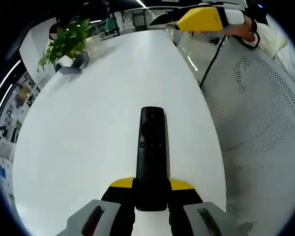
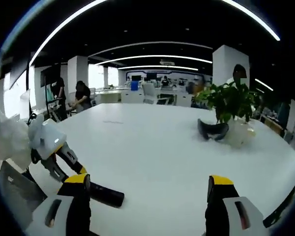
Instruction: Press the specified remote control buttons in sequence, fully releasing each button before pressing the next.
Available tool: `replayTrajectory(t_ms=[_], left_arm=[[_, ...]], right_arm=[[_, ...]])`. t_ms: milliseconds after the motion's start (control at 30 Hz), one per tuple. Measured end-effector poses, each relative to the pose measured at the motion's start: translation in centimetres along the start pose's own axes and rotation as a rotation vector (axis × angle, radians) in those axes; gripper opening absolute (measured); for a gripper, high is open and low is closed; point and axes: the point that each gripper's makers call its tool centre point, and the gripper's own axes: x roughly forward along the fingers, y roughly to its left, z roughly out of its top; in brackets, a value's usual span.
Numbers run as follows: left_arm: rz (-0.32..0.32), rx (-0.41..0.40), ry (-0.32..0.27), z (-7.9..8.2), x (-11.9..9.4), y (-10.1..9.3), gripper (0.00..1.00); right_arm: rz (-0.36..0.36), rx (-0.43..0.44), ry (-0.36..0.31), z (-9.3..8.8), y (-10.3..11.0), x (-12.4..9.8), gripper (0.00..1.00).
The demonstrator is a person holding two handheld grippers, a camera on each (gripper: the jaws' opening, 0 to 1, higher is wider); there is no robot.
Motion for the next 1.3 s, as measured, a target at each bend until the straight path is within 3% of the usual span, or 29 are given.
replayTrajectory(t_ms=[367,500,933,1300], left_arm=[[0.04,-0.032,0.015,-0.4,0.0,4.4,0.23],[0.046,-0.043,0.02,-0.5,0.1,5.8,0.23],[0.065,-0.023,0.056,-0.7,0.0,9.9,0.23],[0.069,-0.018,0.084,-1.6,0.3,12.3,0.23]], right_arm=[[-0.018,-0.045,0.045,-0.7,0.0,0.3,0.93],[-0.028,-0.033,0.024,-0.3,-0.3,0.1,0.93],[-0.042,-0.037,0.042,-0.6,-0.6,0.2,0.91],[-0.051,-0.035,0.046,-0.7,-0.8,0.3,0.9]])
